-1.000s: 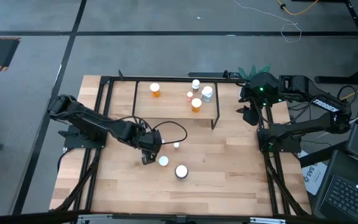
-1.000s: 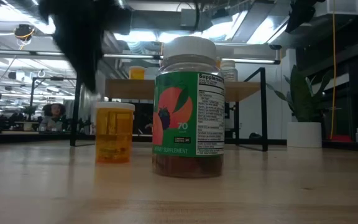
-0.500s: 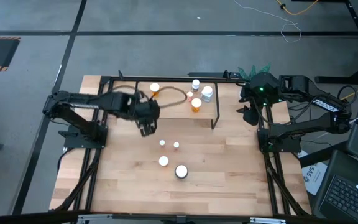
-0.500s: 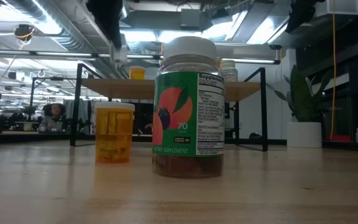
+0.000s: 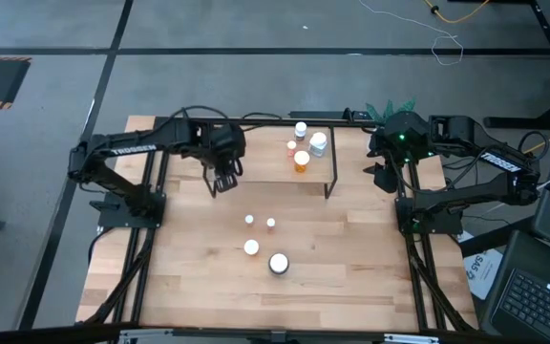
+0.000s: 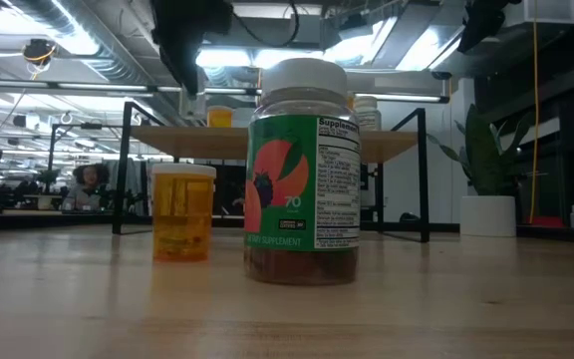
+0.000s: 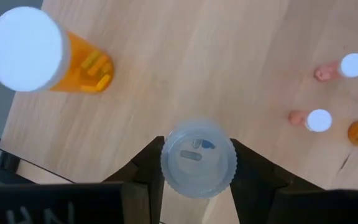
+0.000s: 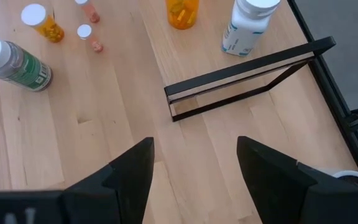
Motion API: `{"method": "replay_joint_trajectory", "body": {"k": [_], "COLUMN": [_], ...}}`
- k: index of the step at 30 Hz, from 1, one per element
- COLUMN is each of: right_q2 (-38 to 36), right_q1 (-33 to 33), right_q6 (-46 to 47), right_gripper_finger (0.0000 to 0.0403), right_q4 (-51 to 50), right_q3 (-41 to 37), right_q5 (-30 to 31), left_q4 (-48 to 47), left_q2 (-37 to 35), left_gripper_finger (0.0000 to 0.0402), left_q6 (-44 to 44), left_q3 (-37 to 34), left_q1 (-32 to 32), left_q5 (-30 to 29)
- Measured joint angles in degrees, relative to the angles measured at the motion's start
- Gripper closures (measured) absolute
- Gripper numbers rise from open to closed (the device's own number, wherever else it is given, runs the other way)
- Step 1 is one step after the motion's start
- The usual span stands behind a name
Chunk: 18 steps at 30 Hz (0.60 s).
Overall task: Pick and place medicine bottles onto shelf by color
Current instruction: Put the transparent pill bottle on the shelf
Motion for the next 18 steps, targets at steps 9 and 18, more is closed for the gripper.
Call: {"method": "replay_joint_trajectory", "body": {"k": [9,18], "right_q2": [0.0,0.0], "right_q1": [0.0,0.0], "right_q6": [0.1,0.1], "right_gripper_finger": [0.0171,0.0171], "right_q4": [0.0,0.0], "right_q3": [0.0,0.0], "right_q5": [0.0,0.0], "left_q4": [0.8,3.3], "left_q2": [0.4,0.5], "left_gripper_finger": [0.0275,0.024], "left_q6": [1.0,0.9], "left_q3": [-3.8,-4.0], "left_q1": [3.4,3.5], "left_q5": [1.6,1.4]}}
